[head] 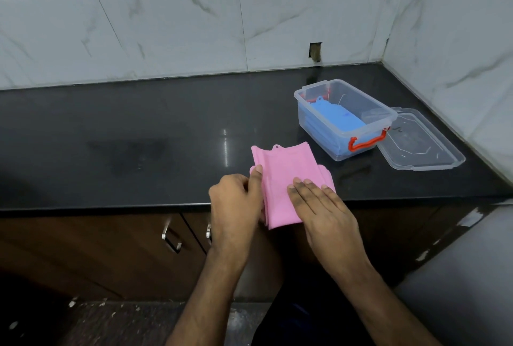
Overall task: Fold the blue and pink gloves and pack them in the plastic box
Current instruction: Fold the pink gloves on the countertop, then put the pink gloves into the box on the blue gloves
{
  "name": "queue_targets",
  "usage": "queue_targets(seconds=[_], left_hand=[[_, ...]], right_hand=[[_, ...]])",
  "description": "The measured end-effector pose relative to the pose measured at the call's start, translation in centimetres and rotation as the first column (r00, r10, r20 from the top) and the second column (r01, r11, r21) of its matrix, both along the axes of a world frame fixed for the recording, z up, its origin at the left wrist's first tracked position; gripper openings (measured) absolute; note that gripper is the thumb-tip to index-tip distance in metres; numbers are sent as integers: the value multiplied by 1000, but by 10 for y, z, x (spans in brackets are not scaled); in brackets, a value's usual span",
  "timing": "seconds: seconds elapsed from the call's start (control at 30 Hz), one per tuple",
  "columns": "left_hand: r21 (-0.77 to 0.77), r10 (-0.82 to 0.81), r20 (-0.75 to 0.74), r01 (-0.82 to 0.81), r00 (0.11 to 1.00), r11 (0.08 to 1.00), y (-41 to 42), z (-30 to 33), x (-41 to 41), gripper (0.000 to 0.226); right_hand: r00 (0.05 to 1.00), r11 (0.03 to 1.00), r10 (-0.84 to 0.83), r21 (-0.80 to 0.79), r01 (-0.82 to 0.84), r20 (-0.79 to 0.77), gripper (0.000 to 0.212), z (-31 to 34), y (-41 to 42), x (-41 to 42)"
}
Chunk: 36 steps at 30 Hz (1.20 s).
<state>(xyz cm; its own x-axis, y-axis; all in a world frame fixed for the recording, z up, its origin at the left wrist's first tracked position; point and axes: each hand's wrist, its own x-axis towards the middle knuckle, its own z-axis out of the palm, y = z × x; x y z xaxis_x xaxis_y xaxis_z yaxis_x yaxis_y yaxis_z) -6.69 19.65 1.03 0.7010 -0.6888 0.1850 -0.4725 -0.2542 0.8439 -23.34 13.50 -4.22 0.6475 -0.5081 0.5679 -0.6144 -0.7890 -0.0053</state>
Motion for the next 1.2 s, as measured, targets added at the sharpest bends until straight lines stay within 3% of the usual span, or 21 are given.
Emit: queue_targets(seconds=[0.07, 0.2, 0.23, 0.3, 0.37, 0.43, 0.5, 0.53, 0.6, 0.73, 0.9, 0.97, 1.07, 1.13, 1.2], left_hand=[[5, 27, 85, -28, 996, 1000, 4, 2, 1, 64], [175, -14, -56, 24, 998, 984, 4, -1, 0, 84], [231, -39, -125, 67, 991, 971, 5, -2, -1, 87], [284, -104, -407, 235, 907, 930, 8, -5, -1, 103], [165, -195, -702, 423, 685, 891, 9, -6, 0, 122], [-91, -277, -892, 459, 357, 884, 9, -5, -2, 123], [-336, -343, -939, 286, -27, 897, 7, -3, -6, 110], [-415, -388, -906, 165, -172, 895, 7, -3, -8, 107], [-482, -465, -834, -17, -296, 876, 6, -5, -10, 103], [-508, -513, -810, -98, -283, 856, 4, -9, -8, 95], [-627, -572, -763, 132, -303, 767, -6, 22, -3, 112], [-595, -552, -803, 254, -223, 763, -9, 35, -1, 99], [-399, -437, -898, 307, 61, 864, -15, 43, 1, 73], [-334, -376, -920, 286, 108, 898, -19, 46, 0, 59], [-318, -355, -930, 275, 96, 907, -24, 49, -3, 50]], right_hand=[[1000, 1000, 6, 27, -6, 16, 62, 5, 1, -1], [998, 995, 17, 97, -23, 62, 53, 21, 1, -1], [997, 993, 21, 110, -29, 73, 50, 26, 1, -2], [996, 992, 38, 114, -47, 82, 45, 37, 0, -5], [994, 992, 78, 93, -85, 77, 41, 49, 0, -9], [991, 989, 120, 83, -124, 54, 37, 61, 0, -13], [987, 981, 158, 117, -157, 4, 37, 74, -1, -19], [982, 973, 187, 144, -181, -28, 37, 81, -2, -22], [962, 958, 250, 173, -229, -109, 46, 95, -3, -27], [926, 939, 342, 85, -333, -160, 51, 122, -9, -41], [928, 942, 334, 66, -328, -162, 55, 145, -20, -57], [949, 958, 287, 52, -282, -127, 55, 147, -26, -62], [994, 994, 99, 37, -100, 47, 67, 140, -36, -68], [965, 981, -72, 191, 24, 253, 78, 126, -37, -68], [833, 865, -222, 497, -72, 507, 76, 112, -32, -62]])
